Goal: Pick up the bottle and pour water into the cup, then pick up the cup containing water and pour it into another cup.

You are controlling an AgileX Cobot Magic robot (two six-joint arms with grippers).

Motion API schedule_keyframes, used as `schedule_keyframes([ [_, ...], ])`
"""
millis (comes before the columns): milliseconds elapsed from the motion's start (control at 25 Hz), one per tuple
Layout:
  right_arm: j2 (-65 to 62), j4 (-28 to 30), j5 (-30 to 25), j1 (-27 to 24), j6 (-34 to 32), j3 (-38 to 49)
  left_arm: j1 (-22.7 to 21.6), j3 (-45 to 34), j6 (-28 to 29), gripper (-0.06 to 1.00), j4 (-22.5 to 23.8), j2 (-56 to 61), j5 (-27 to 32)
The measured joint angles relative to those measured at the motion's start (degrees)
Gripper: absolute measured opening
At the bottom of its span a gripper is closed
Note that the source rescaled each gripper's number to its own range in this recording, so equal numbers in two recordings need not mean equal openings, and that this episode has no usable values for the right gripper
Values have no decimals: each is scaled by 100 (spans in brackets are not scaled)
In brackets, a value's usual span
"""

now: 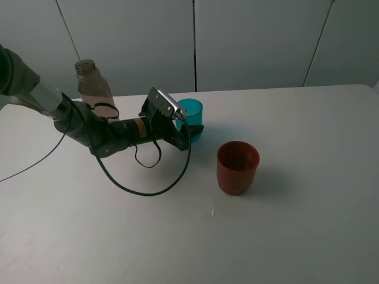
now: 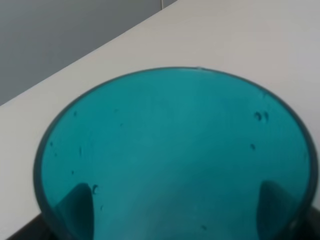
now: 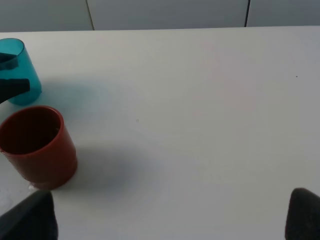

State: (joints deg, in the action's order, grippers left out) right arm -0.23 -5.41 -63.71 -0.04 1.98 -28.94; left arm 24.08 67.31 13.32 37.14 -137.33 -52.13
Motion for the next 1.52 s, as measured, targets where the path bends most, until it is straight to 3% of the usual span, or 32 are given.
schedule_keyframes([
  [160,0,0,0,0,0,0,0,0,94,27,22,36,41],
  [200,0,0,0,0,0,0,0,0,106,31,52,59,110],
  [240,0,0,0,0,0,0,0,0,106,49,67,99,201],
  [280,0,0,0,0,0,0,0,0,106,75,78,123,342],
  [320,0,0,0,0,0,0,0,-11,106,89,95,162,455],
  [400,0,0,0,0,0,0,0,-23,106,96,109,291,634],
  [800,0,0,0,0,0,0,0,-32,169,98,117,1447,1055],
  [1080,0,0,0,0,0,0,34,-32,616,98,105,2668,1892],
  [1320,0,0,0,0,0,0,145,-32,840,98,-958,4002,3563],
  [1400,0,0,0,0,0,0,149,-32,800,98,-1353,4509,4381],
  [1520,0,0,0,0,0,0,41,-32,585,98,-1554,5216,5824],
])
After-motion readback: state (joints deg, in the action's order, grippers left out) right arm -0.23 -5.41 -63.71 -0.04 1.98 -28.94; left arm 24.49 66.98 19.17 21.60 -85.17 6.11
